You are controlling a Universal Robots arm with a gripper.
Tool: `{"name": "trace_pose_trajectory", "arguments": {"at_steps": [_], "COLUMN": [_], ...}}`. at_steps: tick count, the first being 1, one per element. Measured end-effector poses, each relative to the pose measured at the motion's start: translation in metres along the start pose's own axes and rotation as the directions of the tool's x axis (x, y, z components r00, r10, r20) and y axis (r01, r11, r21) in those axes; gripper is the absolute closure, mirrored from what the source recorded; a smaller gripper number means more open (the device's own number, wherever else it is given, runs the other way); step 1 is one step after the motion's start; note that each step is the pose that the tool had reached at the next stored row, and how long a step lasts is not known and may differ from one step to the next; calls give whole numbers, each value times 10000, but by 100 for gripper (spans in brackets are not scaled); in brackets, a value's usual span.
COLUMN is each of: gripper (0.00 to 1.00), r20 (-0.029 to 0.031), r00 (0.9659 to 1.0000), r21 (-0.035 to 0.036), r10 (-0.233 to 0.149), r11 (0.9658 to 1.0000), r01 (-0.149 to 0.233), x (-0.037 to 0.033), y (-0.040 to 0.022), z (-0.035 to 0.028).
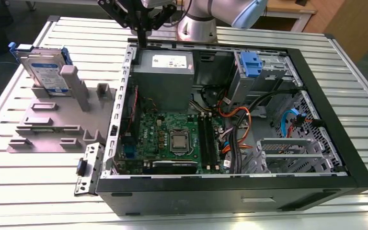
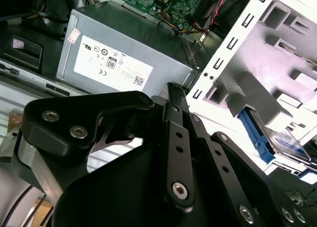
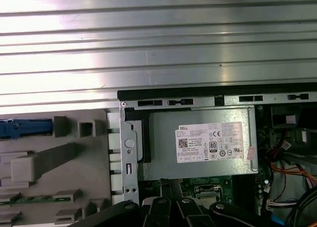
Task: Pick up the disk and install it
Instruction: 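Reach for the disk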
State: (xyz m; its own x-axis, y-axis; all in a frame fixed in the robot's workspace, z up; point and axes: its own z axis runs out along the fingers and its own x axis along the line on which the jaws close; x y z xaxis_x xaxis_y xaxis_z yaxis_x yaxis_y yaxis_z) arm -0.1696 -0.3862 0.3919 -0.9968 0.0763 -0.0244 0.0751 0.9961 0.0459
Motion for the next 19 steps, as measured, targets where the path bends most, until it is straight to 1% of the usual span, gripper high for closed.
{"name": "trace_pose_trajectory", "arguments": {"at_steps": [6,15,19], "gripper": [89,89,89], "r20": [0,0,0], "r00": [10000,10000,10000], "r21": [0,0,0], "r10": [0,-1,0], "r11": [10000,10000,10000], "r01": [0,1,0], "x": [51,60,75], "y": [-4,-5,-6], "z": [-2,-2,-2]}}
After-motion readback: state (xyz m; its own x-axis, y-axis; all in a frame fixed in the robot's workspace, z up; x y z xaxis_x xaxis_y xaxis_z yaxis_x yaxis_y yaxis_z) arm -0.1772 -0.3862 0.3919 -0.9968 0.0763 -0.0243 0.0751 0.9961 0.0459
